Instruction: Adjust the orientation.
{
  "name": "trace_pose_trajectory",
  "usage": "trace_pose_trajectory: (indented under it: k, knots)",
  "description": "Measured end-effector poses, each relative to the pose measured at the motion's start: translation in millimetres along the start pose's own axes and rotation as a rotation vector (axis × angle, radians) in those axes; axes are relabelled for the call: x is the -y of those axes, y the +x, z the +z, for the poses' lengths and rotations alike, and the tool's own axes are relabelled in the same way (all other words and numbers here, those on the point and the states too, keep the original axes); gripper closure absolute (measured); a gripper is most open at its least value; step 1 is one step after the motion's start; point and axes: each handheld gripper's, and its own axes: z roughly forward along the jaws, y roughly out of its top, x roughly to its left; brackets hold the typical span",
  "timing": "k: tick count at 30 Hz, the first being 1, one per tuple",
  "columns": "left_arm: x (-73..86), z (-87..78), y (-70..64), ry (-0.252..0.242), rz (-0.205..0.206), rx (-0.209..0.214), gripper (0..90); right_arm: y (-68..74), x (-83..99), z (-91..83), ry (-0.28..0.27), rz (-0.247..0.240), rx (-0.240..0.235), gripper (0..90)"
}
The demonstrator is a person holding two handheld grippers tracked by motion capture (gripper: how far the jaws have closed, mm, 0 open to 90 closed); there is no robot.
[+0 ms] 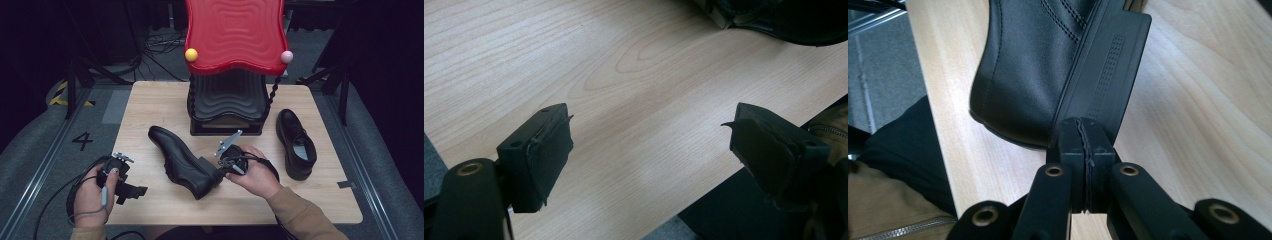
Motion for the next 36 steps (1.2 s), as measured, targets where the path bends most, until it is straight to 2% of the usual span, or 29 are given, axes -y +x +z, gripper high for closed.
trace_pose_trajectory:
  k: [5,6,7,13,20,25,28,32,34,36]
  knots:
    - [-0.1,1.0,0.1,0.004,-0.004,0.007,17.7,-3.6,1.1,-1.6,-0.005,0.017,0.004,89.8]
    - [-0.1,1.1,0.3,0.005,-0.003,0.006,17.7,-4.6,1.3,-3.0,-0.008,0.016,0.034,89.8]
    - [-0.1,1.2,0.3,0.006,-0.003,0.005,17.7,-4.6,1.3,-3.0,-0.008,0.016,0.034,89.8]
    - [-0.4,1.4,0.5,0.008,0.004,0.006,17.7,-16.2,5.6,-7.7,-0.011,0.045,0.107,89.6]
    - [1.0,1.4,3.4,0.008,-0.006,0.006,17.9,-24.9,8.9,-7.8,-0.010,0.073,0.127,89.4]
    - [1.3,1.0,3.3,0.002,-0.010,0.007,17.9,-34.6,12.3,-5.2,0.005,0.099,0.164,89.5]
    - [1.5,1.6,4.3,0.007,-0.008,0.011,17.8,-45.1,17.4,-1.9,-0.004,0.144,0.174,88.8]
    - [2.5,2.0,6.2,0.009,-0.012,0.013,17.9,-61.9,27.1,2.9,0.030,0.195,0.237,86.6]
    - [2.4,2.0,6.7,0.006,-0.012,0.009,17.9,-66.5,31.8,1.6,0.030,0.211,0.258,85.2]
    - [2.5,2.6,6.8,0.009,-0.017,0.012,17.9,-67.4,32.8,0.8,0.025,0.218,0.257,84.4]
